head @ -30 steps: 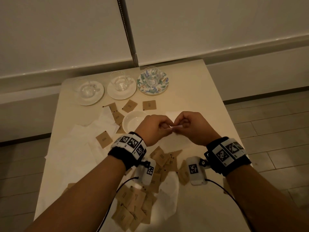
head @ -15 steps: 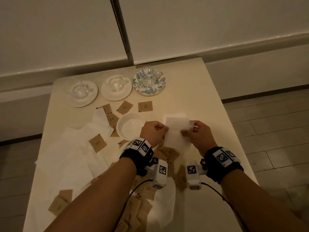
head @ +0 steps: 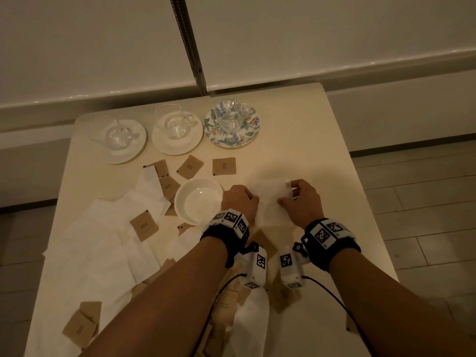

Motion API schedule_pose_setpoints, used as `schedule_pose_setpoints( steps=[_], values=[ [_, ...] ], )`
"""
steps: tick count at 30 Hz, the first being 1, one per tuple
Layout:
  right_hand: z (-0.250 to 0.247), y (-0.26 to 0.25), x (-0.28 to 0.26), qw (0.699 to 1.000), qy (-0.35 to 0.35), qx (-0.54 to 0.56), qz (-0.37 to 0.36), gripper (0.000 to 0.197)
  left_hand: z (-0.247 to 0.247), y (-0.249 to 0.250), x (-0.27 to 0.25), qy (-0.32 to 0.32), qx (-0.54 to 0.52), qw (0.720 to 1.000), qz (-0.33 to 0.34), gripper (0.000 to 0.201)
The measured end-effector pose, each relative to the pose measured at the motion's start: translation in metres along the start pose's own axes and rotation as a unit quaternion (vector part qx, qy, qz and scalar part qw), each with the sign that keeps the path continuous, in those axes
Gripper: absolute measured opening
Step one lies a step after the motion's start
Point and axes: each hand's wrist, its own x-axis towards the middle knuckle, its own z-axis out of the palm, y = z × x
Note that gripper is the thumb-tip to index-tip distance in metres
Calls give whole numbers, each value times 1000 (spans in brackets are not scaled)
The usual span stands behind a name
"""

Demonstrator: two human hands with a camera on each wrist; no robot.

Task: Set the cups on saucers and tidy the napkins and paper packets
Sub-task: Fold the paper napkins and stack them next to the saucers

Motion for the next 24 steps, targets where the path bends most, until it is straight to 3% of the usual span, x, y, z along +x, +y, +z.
schedule_pose_setpoints(
  steps=[4, 15, 17, 19, 22, 24],
  values=[
    [5, 5, 2, 1000, 1, -12, 0, 34, 4, -3, 3, -6, 17, 1000, -7, 14],
    [-3, 6, 3, 999, 45, -8, 1, 31, 6, -3, 1, 0, -3, 1000, -18, 29],
    [-3, 6, -1, 996, 75, -43, -38, 32, 8, -2, -4, 12, -1, 1000, 18, 36],
    [-3, 6, -7, 984, 91, -94, -120, 29, 11, -2, -13, 20, 15, 996, 82, 40],
    [-3, 7, -11, 954, 6, -210, -213, 32, 16, -4, -18, -34, 85, 982, 163, 48],
    [-5, 9, -10, 929, -63, -297, -211, 39, 16, -5, -16, -60, 142, 975, 161, 52]
  ],
)
